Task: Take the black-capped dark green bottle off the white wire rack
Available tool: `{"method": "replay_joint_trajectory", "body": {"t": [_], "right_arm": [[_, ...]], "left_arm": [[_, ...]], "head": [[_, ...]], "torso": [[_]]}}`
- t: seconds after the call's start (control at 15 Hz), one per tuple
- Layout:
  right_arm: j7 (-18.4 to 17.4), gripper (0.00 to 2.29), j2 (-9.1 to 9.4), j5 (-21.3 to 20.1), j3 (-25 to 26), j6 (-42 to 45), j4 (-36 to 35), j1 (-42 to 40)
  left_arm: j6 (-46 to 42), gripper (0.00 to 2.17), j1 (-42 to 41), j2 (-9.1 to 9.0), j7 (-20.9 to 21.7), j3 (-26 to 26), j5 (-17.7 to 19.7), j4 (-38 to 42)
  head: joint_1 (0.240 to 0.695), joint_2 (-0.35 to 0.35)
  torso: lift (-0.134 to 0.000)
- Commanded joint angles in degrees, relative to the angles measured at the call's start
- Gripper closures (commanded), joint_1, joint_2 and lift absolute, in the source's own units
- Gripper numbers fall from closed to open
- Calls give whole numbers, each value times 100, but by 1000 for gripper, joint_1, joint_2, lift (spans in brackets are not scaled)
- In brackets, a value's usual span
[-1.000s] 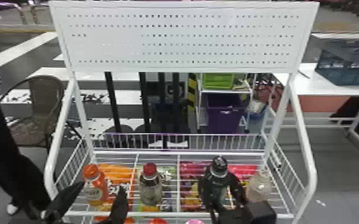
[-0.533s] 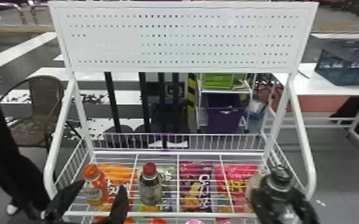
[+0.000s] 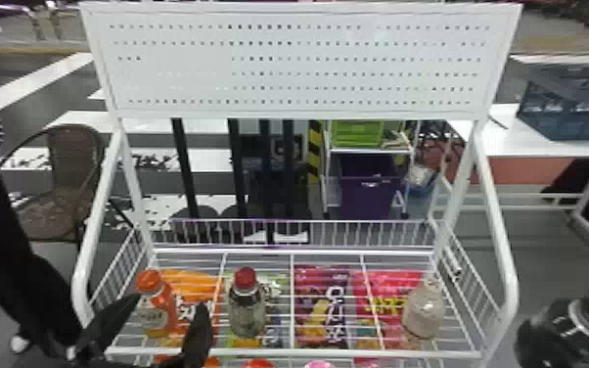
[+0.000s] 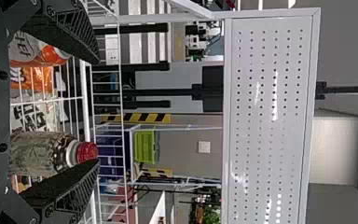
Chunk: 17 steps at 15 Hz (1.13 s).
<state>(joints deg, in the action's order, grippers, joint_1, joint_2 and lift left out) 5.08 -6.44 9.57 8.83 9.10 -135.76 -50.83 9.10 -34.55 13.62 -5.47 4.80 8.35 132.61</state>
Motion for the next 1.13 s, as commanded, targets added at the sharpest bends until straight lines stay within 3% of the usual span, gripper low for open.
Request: {"method": "replay_joint_trajectory", "body": {"t": [0.0,1.07], "right_arm": [[54,1285,125,-17,67,-45,32,-14],[124,1285,125,-17,67,-62,50,-23]], "left_arm": [[0,144,0,0,-7,29,0,28],[0,144,-96,0,-33,108,-88,160]], "head": [[499,0],[499,0]], "torso": [[0],[0]]}}
